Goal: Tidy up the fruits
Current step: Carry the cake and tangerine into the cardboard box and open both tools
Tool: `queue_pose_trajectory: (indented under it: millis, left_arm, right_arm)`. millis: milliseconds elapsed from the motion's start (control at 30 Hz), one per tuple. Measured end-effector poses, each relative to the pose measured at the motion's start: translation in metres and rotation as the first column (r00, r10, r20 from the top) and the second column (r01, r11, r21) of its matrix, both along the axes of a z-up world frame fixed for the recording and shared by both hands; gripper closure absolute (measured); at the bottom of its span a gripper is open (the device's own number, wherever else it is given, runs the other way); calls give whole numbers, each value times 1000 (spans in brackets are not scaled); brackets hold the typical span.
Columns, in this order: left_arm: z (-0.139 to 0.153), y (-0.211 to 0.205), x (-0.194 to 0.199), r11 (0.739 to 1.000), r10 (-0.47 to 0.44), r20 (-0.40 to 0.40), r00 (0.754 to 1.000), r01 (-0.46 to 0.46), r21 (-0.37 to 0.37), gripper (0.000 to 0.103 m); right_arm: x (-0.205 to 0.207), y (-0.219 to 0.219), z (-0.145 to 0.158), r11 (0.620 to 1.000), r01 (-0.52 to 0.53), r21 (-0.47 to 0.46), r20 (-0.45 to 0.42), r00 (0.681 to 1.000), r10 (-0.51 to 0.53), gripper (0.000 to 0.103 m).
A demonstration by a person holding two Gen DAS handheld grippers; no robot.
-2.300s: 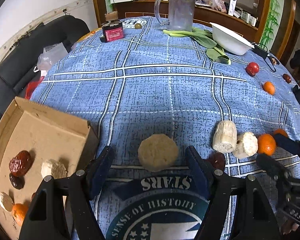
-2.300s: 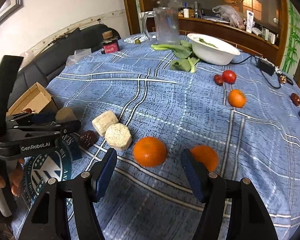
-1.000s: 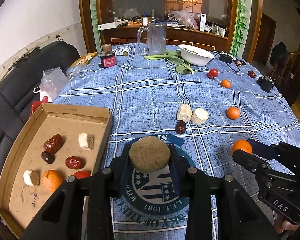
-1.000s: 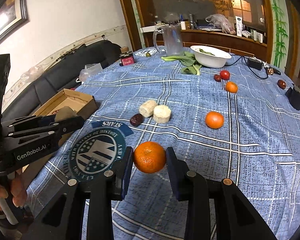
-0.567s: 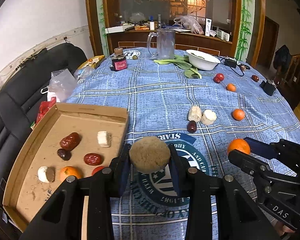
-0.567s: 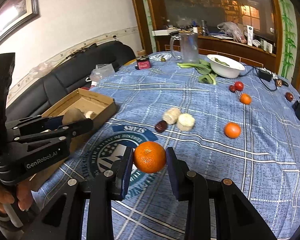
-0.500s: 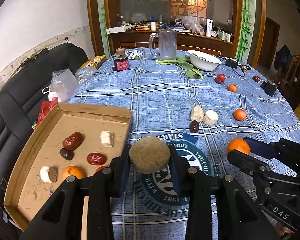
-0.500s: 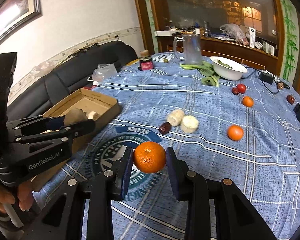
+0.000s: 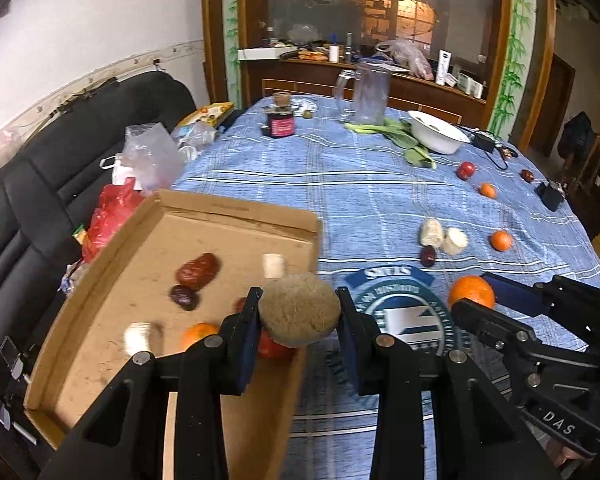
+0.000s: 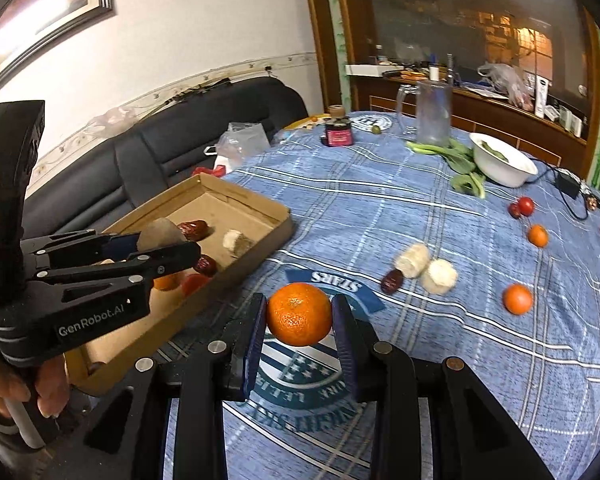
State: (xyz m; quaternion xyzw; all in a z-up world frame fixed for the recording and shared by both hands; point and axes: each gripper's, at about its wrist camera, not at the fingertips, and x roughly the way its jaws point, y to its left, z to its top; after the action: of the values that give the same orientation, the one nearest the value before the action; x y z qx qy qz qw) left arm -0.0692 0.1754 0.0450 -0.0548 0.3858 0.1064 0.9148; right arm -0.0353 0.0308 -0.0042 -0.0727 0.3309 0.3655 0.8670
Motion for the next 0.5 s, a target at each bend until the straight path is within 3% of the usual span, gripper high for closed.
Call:
queue_pose_trajectory:
  millis: [500]
  left_arm:
    - [-11,70,-23,995,104,-53,993,-104,8,68]
  right_arm:
    - [8,64,-4,993,-117,-14,-20,993,117,66]
